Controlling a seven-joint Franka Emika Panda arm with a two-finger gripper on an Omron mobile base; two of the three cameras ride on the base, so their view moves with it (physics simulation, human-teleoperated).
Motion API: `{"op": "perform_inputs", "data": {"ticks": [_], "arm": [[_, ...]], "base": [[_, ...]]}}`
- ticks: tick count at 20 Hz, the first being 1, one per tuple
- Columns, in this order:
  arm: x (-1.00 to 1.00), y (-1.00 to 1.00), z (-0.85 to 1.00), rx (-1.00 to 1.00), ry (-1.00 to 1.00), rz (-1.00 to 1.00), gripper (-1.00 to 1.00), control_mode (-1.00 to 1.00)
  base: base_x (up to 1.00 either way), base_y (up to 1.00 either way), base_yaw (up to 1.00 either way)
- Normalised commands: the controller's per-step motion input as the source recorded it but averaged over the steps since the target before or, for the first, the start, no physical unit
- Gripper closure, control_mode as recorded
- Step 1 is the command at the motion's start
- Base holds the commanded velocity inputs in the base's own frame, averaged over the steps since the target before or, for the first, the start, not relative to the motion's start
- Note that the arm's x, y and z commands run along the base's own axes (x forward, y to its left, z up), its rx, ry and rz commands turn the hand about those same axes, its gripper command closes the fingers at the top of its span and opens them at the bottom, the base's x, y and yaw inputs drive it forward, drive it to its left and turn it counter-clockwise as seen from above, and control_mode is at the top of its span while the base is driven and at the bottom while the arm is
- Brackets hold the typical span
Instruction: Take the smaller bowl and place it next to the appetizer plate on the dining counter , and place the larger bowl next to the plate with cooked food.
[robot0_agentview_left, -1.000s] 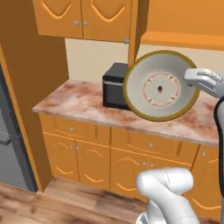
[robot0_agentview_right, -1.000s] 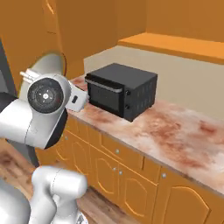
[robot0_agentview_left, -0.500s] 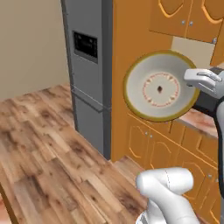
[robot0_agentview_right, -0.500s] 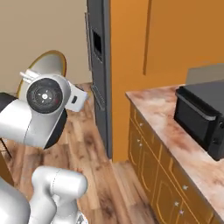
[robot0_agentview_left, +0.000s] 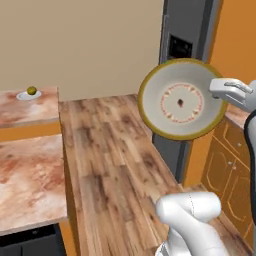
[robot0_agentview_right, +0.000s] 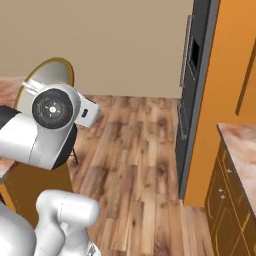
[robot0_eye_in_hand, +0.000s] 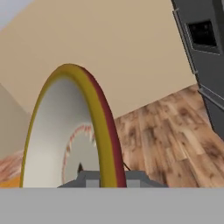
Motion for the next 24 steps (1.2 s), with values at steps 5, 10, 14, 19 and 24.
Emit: {"op": "perform_inputs", "data": {"ticks": [5,10,14,19,24], "arm": [[0.00,0.00,0.00,0.00,0.00,0.00,1.00,1.00],[0.00,0.00,0.00,0.00,0.00,0.00,1.00,1.00],[0.00,0.00,0.00,0.00,0.00,0.00,1.00,1.00],[0.00,0.00,0.00,0.00,0.00,0.00,1.00,1.00],[0.00,0.00,0.00,0.00,0.00,0.00,1.00,1.00]], "base": [[1.00,-0.22,0.18],[1.00,-0.06,0.07],[1.00,0.00,0.03],[1.00,0.00,0.05],[1.00,0.00,0.08]]}}
